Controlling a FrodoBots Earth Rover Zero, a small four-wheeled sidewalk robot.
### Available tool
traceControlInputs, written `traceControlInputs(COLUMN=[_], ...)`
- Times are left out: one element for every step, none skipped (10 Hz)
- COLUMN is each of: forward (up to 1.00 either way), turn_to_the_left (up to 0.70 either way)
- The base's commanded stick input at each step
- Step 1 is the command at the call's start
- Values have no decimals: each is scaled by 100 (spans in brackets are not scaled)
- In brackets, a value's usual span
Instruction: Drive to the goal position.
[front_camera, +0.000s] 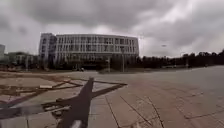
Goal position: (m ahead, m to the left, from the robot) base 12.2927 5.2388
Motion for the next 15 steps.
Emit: traceControlInputs(forward=[100, 100, 100, 100, 100, 100, 100, 100, 100, 100, 100, 100, 100, 100, 100], turn_to_the_left=[0, 16, 7, 0, 0, 2, 20, 33, 29, 14, 0, 11, 32, 29, 0])
